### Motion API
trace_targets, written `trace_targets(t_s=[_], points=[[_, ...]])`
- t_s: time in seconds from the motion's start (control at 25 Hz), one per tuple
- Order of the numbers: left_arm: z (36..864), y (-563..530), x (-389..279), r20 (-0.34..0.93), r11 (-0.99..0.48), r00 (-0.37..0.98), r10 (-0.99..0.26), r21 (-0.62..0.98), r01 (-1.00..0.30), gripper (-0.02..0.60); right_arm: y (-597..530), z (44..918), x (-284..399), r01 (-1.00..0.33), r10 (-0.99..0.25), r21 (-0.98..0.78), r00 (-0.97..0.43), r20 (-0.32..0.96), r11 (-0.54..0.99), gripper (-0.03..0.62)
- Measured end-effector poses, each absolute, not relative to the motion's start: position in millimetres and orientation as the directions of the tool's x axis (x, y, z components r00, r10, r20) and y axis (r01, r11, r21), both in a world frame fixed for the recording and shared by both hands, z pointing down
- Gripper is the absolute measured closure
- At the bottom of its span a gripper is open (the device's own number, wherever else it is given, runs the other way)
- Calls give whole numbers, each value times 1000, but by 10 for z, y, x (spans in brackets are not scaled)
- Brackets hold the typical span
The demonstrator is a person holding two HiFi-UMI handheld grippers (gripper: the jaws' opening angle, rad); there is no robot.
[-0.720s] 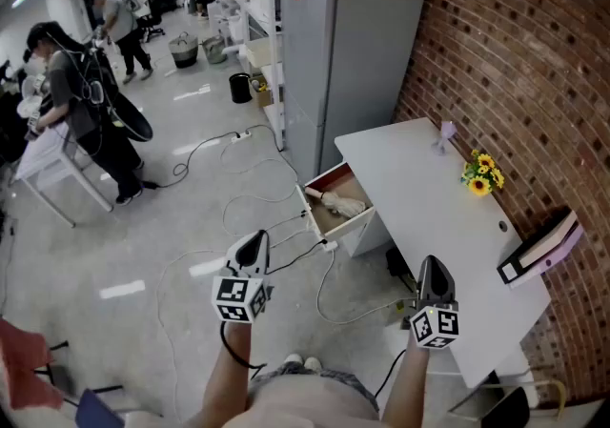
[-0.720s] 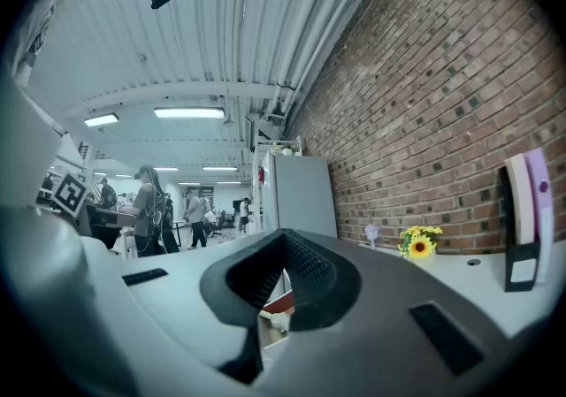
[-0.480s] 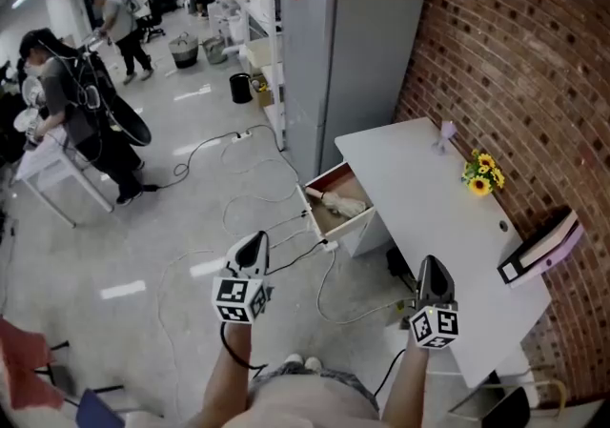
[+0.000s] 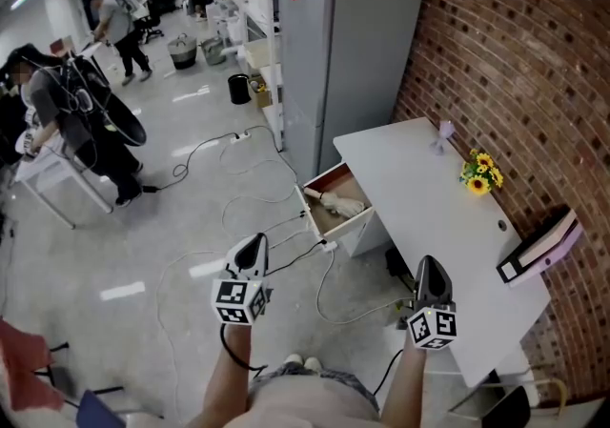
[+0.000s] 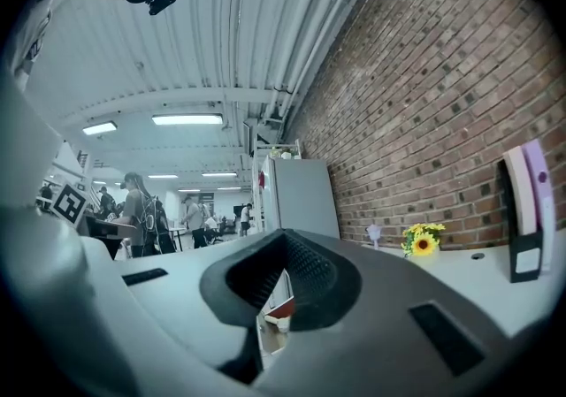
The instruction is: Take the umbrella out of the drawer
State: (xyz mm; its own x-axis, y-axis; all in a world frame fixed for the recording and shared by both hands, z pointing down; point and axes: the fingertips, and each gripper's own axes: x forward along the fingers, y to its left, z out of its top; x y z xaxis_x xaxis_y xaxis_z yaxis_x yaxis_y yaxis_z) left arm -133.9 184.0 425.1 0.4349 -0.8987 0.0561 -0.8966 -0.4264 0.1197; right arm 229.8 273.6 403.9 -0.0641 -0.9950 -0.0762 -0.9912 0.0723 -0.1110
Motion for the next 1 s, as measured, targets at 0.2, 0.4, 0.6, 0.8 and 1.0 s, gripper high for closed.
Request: trace_targets(t_s=[0.2,0.4,0.6,0.8,1.0], points=[[4276,1840,-1352,65,-415,424,-903,117,-902,555,2745,4057,2353,-985,-994,-157,-52,-95,66,576],[4318,1886,-1313,55,-411,418,-907,111,-905,555,2778,4100,2394,-983,-994,-168,-53,-98,69,576],[4238,1903,-1285,16,-441,446,-895,128,-889,546,2803,4058,2395,-979,-990,-188,-62,-123,85,576],[4254,1920,-1201,13,-481,487,-873,126,-867,346,2818,4100,2443,-977,-991,-196,-58,-121,81,576],[4258,1898,-1246,-12,-431,433,-902,107,-896,217,2807,4151,2487,-976,-991,-203,-56,-119,80,576]])
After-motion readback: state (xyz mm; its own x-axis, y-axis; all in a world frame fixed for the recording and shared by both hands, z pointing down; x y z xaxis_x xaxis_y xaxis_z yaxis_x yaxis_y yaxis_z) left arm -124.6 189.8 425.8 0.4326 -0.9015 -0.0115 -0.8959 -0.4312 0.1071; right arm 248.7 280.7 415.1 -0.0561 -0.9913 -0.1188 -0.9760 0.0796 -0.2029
